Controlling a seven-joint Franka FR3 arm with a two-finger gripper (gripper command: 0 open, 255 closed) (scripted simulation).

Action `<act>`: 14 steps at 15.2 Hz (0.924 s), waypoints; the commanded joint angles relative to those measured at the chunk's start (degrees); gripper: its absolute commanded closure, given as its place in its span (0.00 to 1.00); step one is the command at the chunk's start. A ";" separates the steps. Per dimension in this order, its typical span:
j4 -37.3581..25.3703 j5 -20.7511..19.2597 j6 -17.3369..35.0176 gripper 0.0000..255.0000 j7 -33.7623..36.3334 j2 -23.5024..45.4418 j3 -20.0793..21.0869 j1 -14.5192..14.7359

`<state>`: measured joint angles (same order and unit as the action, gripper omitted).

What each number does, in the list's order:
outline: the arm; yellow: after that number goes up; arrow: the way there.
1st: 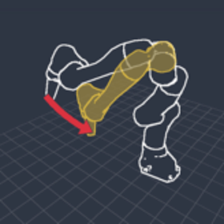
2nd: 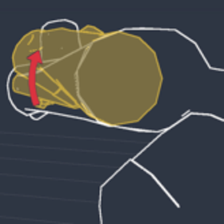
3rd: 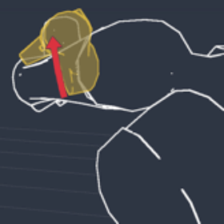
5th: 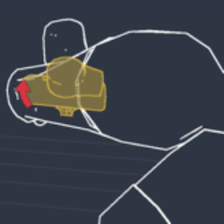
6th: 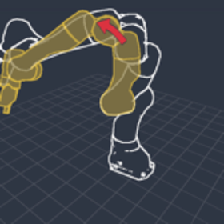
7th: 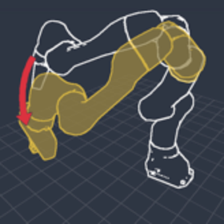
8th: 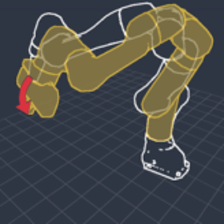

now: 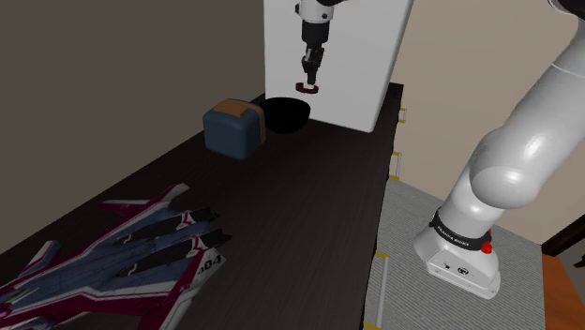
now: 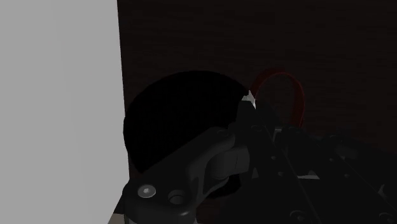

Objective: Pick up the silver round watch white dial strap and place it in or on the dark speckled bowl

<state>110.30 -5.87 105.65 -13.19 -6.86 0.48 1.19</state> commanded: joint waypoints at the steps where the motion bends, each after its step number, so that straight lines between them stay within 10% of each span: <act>1: -5.20 -0.01 -0.71 1.00 -0.68 4.41 -0.33 -0.28; 8: -28.22 0.39 -6.38 1.00 -3.32 21.53 -1.25 -1.39; 14: -23.12 0.29 -1.64 1.00 -2.91 21.19 -1.25 -1.44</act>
<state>86.58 -5.56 103.31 -16.22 14.25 -0.78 -0.28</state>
